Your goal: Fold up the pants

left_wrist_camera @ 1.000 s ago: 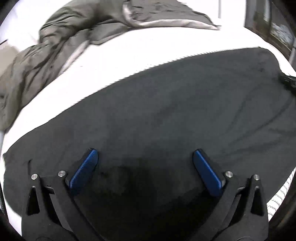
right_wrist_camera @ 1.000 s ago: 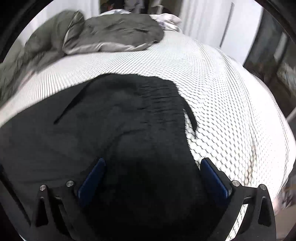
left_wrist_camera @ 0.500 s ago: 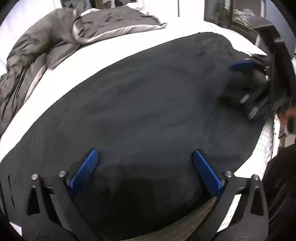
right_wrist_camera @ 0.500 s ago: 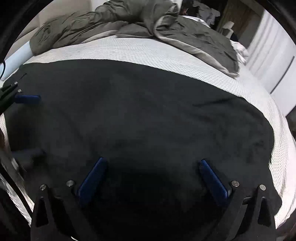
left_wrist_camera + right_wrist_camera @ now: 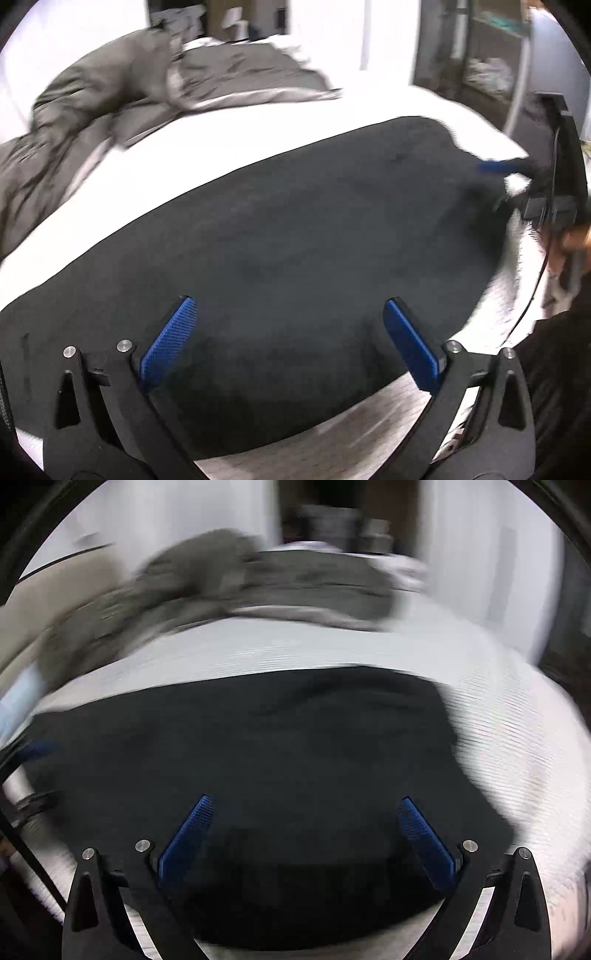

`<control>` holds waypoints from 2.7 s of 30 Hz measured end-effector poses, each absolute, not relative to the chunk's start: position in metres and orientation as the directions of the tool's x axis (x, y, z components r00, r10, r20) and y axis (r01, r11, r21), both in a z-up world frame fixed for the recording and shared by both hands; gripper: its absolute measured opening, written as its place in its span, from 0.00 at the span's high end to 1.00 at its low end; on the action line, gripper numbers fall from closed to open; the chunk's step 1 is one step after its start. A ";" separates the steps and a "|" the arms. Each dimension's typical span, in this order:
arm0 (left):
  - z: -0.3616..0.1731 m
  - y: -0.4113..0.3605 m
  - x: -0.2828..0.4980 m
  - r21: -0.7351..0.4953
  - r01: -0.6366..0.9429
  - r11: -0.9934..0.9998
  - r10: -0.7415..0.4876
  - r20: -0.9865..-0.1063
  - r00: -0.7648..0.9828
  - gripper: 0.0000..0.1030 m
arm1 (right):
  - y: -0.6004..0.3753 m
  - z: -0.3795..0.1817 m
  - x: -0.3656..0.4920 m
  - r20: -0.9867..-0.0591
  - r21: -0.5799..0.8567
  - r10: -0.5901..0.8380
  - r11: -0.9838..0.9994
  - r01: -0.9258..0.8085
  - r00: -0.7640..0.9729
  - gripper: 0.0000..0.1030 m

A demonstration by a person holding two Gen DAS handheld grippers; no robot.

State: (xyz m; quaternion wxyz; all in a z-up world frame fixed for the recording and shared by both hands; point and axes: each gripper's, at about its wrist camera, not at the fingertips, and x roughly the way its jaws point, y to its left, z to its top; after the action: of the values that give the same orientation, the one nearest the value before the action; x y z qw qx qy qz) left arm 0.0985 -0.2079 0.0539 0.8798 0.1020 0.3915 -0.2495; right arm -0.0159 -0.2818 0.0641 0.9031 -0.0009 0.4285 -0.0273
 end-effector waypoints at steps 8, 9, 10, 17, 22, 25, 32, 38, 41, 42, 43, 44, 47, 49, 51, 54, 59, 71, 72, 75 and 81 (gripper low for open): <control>0.017 -0.242 0.081 0.062 0.600 0.797 -0.303 -0.819 0.488 0.00 | -0.219 0.012 -0.001 -0.846 -0.184 -0.062 0.966 -0.180 0.530 0.01; 0.016 -0.232 0.079 0.056 0.593 0.803 -0.300 -0.822 0.484 0.00 | -0.235 0.014 -0.004 -0.844 -0.187 -0.081 0.971 -0.150 0.531 0.01; 0.015 -0.225 0.080 0.051 0.586 0.808 -0.299 -0.822 0.484 0.00 | -0.253 0.017 -0.005 -0.837 -0.188 -0.107 0.977 -0.099 0.537 0.01; 0.014 -0.177 0.083 0.026 0.532 0.846 -0.275 -0.835 0.477 0.00 | -0.399 0.023 -0.028 -0.821 -0.057 -0.300 0.890 0.453 0.486 0.00; 0.039 -0.169 0.088 0.040 0.471 0.881 -0.262 -0.788 0.557 0.01 | -0.376 0.051 -0.029 -0.724 -0.116 -0.350 0.911 0.395 0.595 0.00; 0.032 -0.173 0.102 0.052 0.449 0.892 -0.226 -0.810 0.542 0.01 | -0.385 0.048 -0.012 -0.730 -0.084 -0.330 0.913 0.400 0.599 0.07; 0.018 -0.154 0.116 0.077 0.386 0.919 -0.158 -0.825 0.542 0.01 | -0.399 0.045 -0.027 -0.781 -0.129 -0.339 0.909 0.395 0.525 0.18; 0.035 -0.135 0.114 0.055 0.354 0.934 -0.173 -0.798 0.578 0.02 | -0.385 0.092 -0.055 -0.663 -0.108 -0.390 0.895 0.434 0.639 0.14; 0.041 -0.147 0.119 0.036 0.377 0.926 -0.208 -0.783 0.586 0.02 | -0.373 0.099 -0.032 -0.648 -0.063 -0.341 0.915 0.399 0.681 0.22; 0.039 -0.153 0.122 0.044 0.388 0.921 -0.206 -0.788 0.580 0.02 | -0.370 0.093 -0.018 -0.677 -0.065 -0.302 0.933 0.355 0.671 0.34; 0.036 -0.159 0.125 0.057 0.395 0.917 -0.197 -0.796 0.573 0.03 | -0.366 0.087 -0.009 -0.710 -0.077 -0.274 0.946 0.316 0.649 0.54; 0.031 -0.165 0.130 0.078 0.399 0.914 -0.176 -0.807 0.563 0.05 | -0.365 0.072 0.008 -0.761 -0.120 -0.275 0.950 0.289 0.588 0.66; 0.019 -0.161 0.139 0.060 0.381 0.923 -0.167 -0.829 0.533 0.06 | -0.374 0.051 0.026 -0.801 -0.165 -0.312 0.935 0.313 0.511 0.79; 0.018 -0.150 0.141 0.069 0.351 0.934 -0.143 -0.829 0.541 0.05 | -0.382 0.060 0.020 -0.792 -0.106 -0.281 0.938 0.331 0.542 0.77; 0.015 -0.138 0.142 0.072 0.322 0.944 -0.123 -0.829 0.545 0.05 | -0.394 0.066 0.013 -0.788 -0.033 -0.230 0.942 0.334 0.571 0.74; 0.014 -0.124 0.144 0.064 0.293 0.954 -0.111 -0.833 0.542 0.05 | -0.399 0.061 0.011 -0.792 -0.014 -0.202 0.949 0.314 0.577 0.73; 0.023 -0.116 0.140 0.082 0.282 0.956 -0.097 -0.819 0.566 0.06 | -0.378 0.087 0.011 -0.715 -0.049 -0.247 0.951 0.305 0.655 0.72; 0.012 -0.088 0.143 0.054 0.247 0.967 -0.091 -0.836 0.540 0.03 | -0.412 0.041 0.113 -0.750 -0.276 -0.497 0.835 0.477 0.436 0.52; 0.014 -0.087 0.142 0.060 0.237 0.970 -0.082 -0.833 0.547 0.04 | -0.409 0.048 0.109 -0.746 -0.265 -0.493 0.837 0.478 0.449 0.52; 0.030 -0.095 0.131 0.054 0.258 0.965 -0.113 -0.800 0.590 0.10 | -0.376 0.076 0.091 -0.710 -0.252 -0.463 0.871 0.423 0.531 0.50; 0.018 -0.133 0.129 0.084 0.390 0.917 -0.159 -0.819 0.552 0.10 | -0.268 0.076 0.063 -0.763 -0.122 -0.148 0.989 0.085 0.630 0.14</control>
State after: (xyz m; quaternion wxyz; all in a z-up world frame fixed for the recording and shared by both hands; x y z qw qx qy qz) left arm 0.1292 -0.1327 0.0180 0.8713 0.1290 0.4466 -0.1575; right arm 0.0635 -0.2684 0.0758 0.9019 -0.0369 0.4255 -0.0647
